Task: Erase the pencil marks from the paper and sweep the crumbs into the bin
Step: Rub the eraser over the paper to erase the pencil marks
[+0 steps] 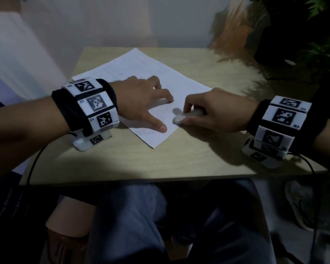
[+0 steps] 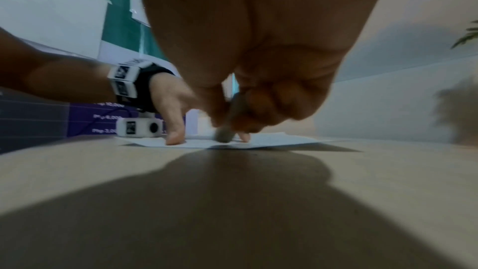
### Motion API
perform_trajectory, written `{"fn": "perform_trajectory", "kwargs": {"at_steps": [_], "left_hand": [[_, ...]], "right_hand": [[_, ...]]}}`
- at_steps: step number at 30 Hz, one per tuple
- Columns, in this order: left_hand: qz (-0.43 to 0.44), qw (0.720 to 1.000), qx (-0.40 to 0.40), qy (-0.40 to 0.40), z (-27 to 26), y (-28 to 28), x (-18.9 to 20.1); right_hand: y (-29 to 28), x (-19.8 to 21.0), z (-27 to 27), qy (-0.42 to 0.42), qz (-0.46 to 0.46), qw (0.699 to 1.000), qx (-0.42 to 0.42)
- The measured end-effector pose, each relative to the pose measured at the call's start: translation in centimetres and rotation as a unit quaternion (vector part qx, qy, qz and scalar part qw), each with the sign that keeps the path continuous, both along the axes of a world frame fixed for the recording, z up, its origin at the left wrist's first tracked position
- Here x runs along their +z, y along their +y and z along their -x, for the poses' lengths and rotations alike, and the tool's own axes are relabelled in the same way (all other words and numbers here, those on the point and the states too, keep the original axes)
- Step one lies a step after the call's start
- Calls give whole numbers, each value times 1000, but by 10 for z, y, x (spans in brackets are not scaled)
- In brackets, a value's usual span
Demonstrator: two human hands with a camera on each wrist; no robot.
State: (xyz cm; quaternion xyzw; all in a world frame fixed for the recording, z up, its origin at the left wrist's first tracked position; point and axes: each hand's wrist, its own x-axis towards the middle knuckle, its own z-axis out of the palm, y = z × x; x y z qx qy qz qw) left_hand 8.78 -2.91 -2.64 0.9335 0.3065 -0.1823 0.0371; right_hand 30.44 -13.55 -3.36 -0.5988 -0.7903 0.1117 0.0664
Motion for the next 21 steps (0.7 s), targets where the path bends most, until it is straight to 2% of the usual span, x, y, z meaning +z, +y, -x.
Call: {"fn": "perform_trajectory", "kwargs": {"at_steps": [2,5,7,10,12,15,16,18,21], "left_hand": [[29,999,4,31,0,1,-1],[42,998,-1,53,0,2,-1],[45,998,-3,54,0,5,-2],[49,997,-4,57,1,5,-2],[49,997,-5,56,0,4,-1],[47,997,-8,58,0,3,0],[48,997,-8,57,0,3,0],[53,997,-5,56,0,4,-1],[53,997,-6,54,-1,4,0]], "right_hand": [[1,2,0,-19,19,1000,-11],[8,2,-9,-80,-24,992,-94],[4,2,-6,-82,-37,994,-66],[-7,4,4,-13,28,999,26],[-3,5,-2,-18,37,999,12],[7,3,-12,-87,-31,993,-69],[6,2,-10,-106,-48,991,-71],[-1,1,0,-100,-50,993,-31],[-6,5,6,-29,16,999,35]]}}
